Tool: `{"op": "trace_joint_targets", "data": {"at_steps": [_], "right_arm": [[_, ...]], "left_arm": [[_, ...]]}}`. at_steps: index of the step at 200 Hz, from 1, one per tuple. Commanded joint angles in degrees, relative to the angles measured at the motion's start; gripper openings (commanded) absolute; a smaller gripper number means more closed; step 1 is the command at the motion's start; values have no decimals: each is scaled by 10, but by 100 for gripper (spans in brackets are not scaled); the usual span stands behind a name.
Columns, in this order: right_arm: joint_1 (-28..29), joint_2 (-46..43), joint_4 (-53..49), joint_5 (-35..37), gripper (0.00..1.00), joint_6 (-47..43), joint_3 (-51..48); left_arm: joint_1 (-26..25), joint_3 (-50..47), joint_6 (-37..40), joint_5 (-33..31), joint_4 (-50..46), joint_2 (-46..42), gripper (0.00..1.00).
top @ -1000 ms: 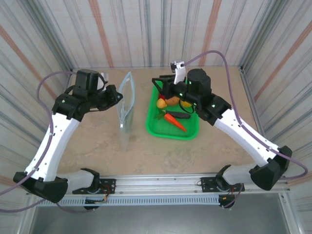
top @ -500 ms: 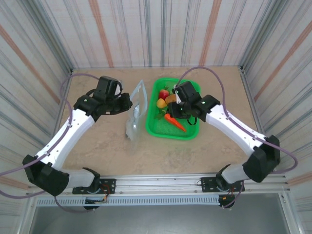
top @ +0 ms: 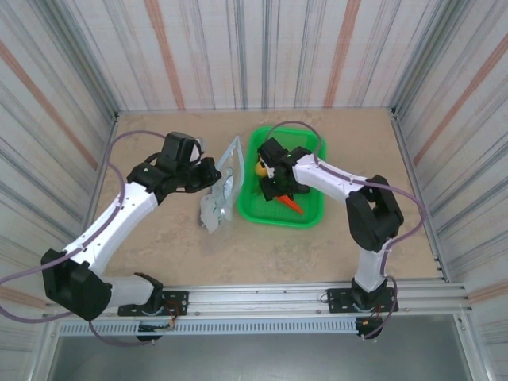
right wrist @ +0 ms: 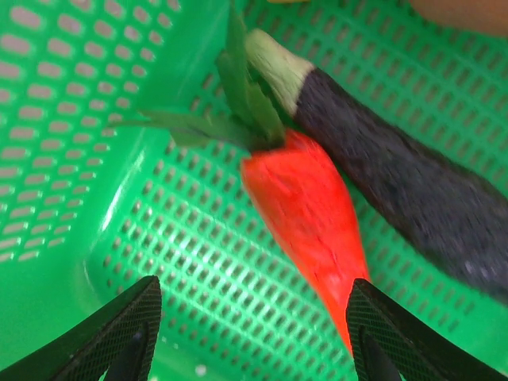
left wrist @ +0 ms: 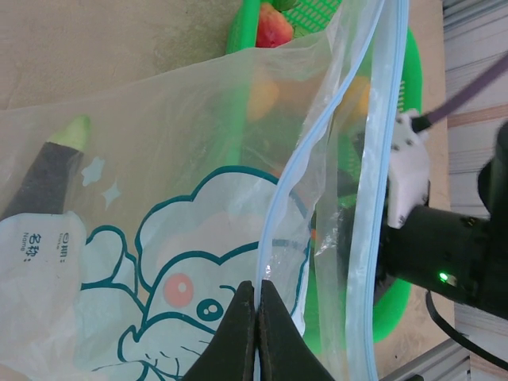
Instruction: Place the food in the zip-top bag and seal the zipper
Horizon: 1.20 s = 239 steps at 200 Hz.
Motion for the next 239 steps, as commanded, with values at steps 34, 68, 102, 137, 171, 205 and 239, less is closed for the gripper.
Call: {"op": "trace_joint_targets", "data": {"at_steps": [34,68,102,137,171,205,239], "right_arm": [[7,82,-18,61,64,-60,63],[6,101,-15,88,61,-82,68],[6,115,-8,105,54,-97,79],[3,101,-8,94,41,-90,94],[0,28,8,87,32,-69,72],[-9,-81,61,35,30,-18,25],[-17,-207,156,-27,31,12,-44]], "left_arm": [[-2,-13,-10,-35,-69,-30,0],[-1,-41,-28,-25,-61,-55,0],[-1,-30,-16,-39,-80,-58,0],[-2,-13,-5,-42,-91,-54,0],[-1,-5,-3,-35,-81,-47,0],[-4,-7,-15,17,-36,-33,0],[-5,2,-16,34,-12,-26,0]]}}
